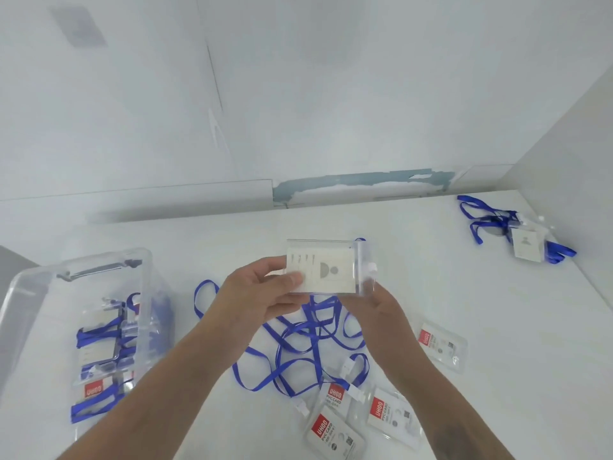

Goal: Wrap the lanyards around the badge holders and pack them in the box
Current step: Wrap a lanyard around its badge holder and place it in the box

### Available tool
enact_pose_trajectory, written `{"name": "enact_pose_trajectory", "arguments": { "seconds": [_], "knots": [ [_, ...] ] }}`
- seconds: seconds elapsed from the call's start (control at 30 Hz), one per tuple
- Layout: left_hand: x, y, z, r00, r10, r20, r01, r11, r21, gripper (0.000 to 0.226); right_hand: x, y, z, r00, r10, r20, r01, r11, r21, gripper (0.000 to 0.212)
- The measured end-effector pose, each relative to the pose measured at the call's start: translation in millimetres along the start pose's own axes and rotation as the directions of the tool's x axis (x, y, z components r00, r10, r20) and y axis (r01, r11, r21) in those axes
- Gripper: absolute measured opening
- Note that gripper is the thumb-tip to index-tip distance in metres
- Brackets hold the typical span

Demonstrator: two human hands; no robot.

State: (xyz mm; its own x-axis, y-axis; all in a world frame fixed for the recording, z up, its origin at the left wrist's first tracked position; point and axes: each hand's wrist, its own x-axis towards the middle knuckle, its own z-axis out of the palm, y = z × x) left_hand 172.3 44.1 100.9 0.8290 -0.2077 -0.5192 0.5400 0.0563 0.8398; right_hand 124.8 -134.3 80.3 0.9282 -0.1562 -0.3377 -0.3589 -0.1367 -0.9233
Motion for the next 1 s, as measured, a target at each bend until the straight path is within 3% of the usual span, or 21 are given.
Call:
{"name": "enact_pose_trajectory", "arguments": {
  "seconds": [0.13, 0.27, 0.37, 0.43, 0.5, 0.63, 0.73, 0.83, 0.93, 1.0],
  "knots": [
    [-3, 12, 0, 0.999, -0.015, -0.05, 0.009, 0.992, -0.122, 0.015, -5, -14, 23, 0.993, -0.094, 0.068, 0.103, 0.984, -0.147, 0.029],
    [-4, 23, 0, 0.989, 0.051, -0.139, -0.059, 0.997, -0.054, 0.014, -6, -23, 36, 0.971, -0.157, 0.178, 0.223, 0.859, -0.46, 0.025],
    [-1, 27, -6, 0.944, 0.199, -0.264, -0.14, 0.964, 0.227, 0.012, -6, -39, 36, 0.944, -0.183, 0.274, 0.325, 0.652, -0.685, 0.027],
    [-1, 28, -11, 0.916, 0.301, -0.265, -0.167, 0.887, 0.43, 0.007, -8, -56, 32, 0.919, -0.201, 0.341, 0.394, 0.529, -0.752, 0.026],
    [-4, 27, -18, 0.921, 0.324, -0.217, -0.162, 0.824, 0.543, 0.011, -7, -76, 26, 0.9, -0.238, 0.366, 0.436, 0.489, -0.755, 0.023],
    [-11, 22, -31, 0.987, 0.158, -0.027, -0.118, 0.83, 0.545, 0.012, 11, -102, 3, 0.896, -0.291, 0.334, 0.442, 0.641, -0.628, 0.009],
    [-17, 24, -38, 0.995, -0.01, 0.094, -0.019, 0.951, 0.308, 0.016, 25, -107, -5, 0.91, -0.216, 0.355, 0.363, 0.829, -0.425, 0.004],
    [-22, 25, -44, 0.98, -0.087, 0.177, 0.079, 0.996, 0.052, 0.019, 29, -97, -1, 0.937, -0.168, 0.305, 0.233, 0.954, -0.19, 0.008],
    [-20, 21, -47, 0.978, -0.073, 0.194, 0.104, 0.982, -0.155, 0.029, 30, -75, 12, 0.971, -0.063, 0.232, 0.061, 0.998, 0.013, 0.014],
    [-18, 20, -45, 0.992, -0.056, 0.11, 0.084, 0.959, -0.27, 0.025, 27, -59, 27, 0.986, 0.021, 0.164, -0.022, 1.0, 0.006, 0.035]
  ]
}}
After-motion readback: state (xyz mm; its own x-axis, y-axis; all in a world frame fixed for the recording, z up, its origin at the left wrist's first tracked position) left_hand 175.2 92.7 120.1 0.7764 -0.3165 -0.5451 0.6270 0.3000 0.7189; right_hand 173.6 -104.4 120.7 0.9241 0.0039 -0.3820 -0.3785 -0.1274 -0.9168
